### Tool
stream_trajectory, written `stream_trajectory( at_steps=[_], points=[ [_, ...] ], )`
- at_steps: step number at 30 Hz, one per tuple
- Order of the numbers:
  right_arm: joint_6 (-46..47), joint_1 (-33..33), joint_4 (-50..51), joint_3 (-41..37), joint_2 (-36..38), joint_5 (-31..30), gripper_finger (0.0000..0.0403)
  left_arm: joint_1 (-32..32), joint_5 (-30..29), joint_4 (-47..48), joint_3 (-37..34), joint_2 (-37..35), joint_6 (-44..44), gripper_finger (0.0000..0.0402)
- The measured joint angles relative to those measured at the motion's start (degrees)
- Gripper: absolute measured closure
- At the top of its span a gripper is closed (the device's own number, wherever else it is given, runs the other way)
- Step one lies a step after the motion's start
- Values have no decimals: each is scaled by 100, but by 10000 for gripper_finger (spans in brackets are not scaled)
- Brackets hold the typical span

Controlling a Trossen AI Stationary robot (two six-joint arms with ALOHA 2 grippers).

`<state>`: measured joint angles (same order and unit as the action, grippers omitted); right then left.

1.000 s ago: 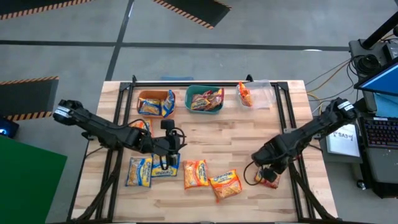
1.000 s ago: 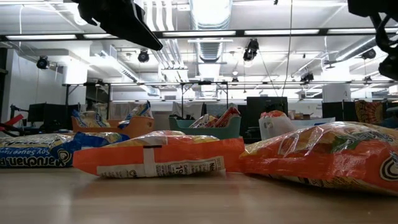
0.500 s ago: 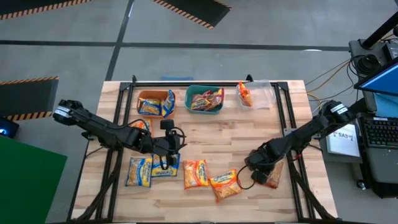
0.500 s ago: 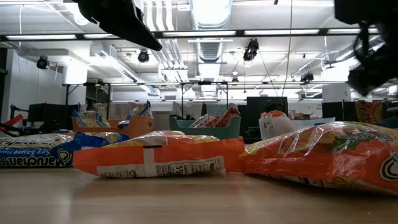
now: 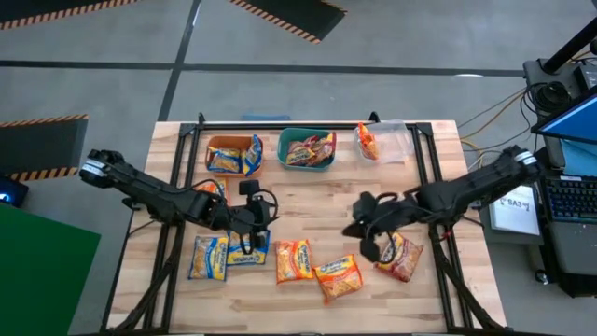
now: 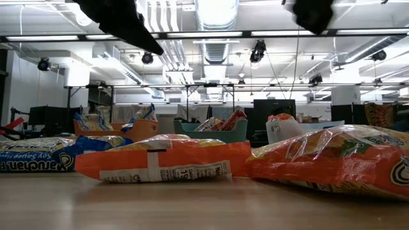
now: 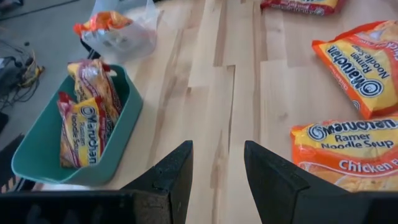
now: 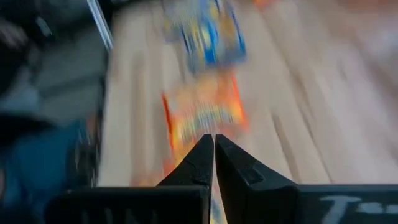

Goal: Sort Maruchan noodles
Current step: Put the red noodle pack into the green bin

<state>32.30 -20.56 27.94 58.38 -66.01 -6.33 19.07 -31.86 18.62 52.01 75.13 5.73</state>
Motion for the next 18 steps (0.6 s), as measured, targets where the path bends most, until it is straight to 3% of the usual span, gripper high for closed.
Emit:
stream_trajectory(
  at_steps=[4,6,13,18],
  points=[
    [1149,-39,2364,31,32,526,394,-2,-4,2,-2,0,-36,274],
    [1631,-87,3058,-144,-35,984,394,-2,-7,-3,-2,0,-84,274],
    [2131,-421,3376,-1046,-289,2321,394,-4,-9,45,-4,0,-198,274],
    [2131,-443,3281,-1530,-616,2801,394,-4,-9,109,-6,0,-201,274]
  ],
)
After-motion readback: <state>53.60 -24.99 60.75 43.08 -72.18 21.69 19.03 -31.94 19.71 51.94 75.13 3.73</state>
